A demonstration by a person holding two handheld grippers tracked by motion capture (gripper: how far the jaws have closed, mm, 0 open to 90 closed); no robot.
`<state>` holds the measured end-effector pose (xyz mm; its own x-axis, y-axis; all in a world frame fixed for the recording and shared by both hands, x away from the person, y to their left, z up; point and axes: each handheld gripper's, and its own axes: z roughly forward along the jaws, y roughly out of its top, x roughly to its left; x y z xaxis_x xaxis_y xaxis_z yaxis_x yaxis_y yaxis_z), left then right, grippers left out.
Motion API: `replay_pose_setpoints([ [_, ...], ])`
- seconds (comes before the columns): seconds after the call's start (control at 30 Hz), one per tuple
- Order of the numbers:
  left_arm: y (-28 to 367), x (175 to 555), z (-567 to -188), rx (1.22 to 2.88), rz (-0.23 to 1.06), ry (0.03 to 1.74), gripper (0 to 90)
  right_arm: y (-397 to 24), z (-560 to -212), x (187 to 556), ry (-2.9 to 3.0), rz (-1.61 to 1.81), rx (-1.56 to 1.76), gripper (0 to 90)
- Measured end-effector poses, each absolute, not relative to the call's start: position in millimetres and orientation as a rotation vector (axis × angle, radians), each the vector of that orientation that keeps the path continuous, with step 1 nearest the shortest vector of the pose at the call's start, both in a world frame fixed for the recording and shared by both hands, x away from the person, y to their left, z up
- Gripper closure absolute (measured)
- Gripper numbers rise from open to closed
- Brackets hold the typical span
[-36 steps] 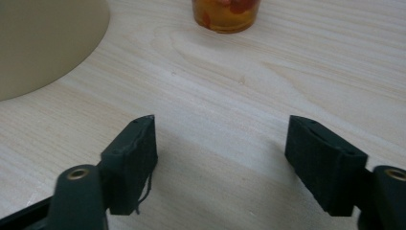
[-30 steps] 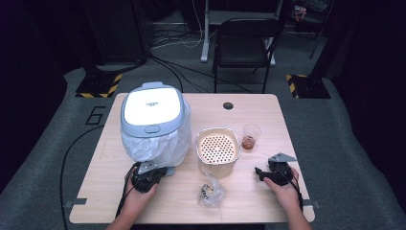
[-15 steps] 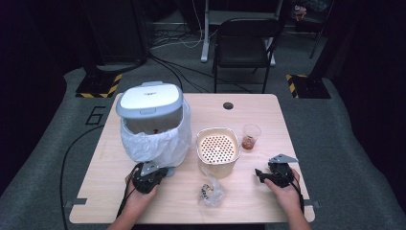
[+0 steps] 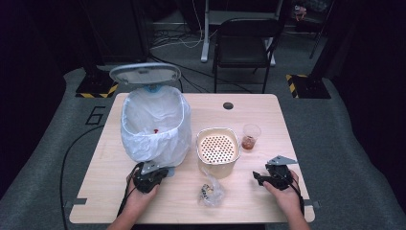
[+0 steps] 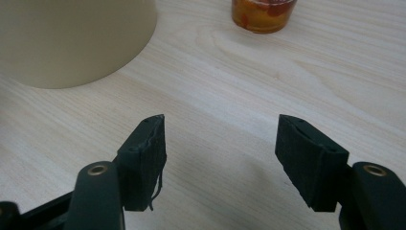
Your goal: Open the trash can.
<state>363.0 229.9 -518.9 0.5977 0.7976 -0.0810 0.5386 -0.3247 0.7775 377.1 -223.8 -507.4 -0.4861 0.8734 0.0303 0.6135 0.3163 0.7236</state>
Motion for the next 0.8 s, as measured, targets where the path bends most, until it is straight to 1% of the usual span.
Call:
replay_pose_setpoints([
  [0.13, 227.4, 361.6, -519.3, 2.006, 0.427, 1.063, 90.0, -223.3, -505.2, 375.7, 2.227, 0.976, 1.325, 34.3],
  [0.33, 229.2, 363.2, -518.6, 2.02, 0.411, 1.049, 90.0, -220.0, -498.1, 370.0, 2.251, 0.978, 1.312, 32.9],
  [0.63, 228.3, 362.6, -518.5, 2.008, 0.413, 1.074, 90.0, -193.9, -477.5, 348.7, 2.312, 1.041, 1.199, 28.8],
  [0.8, 228.6, 363.1, -518.6, 2.005, 0.406, 1.07, 90.0, -185.7, -473.6, 341.7, 2.344, 1.082, 1.165, 27.1],
])
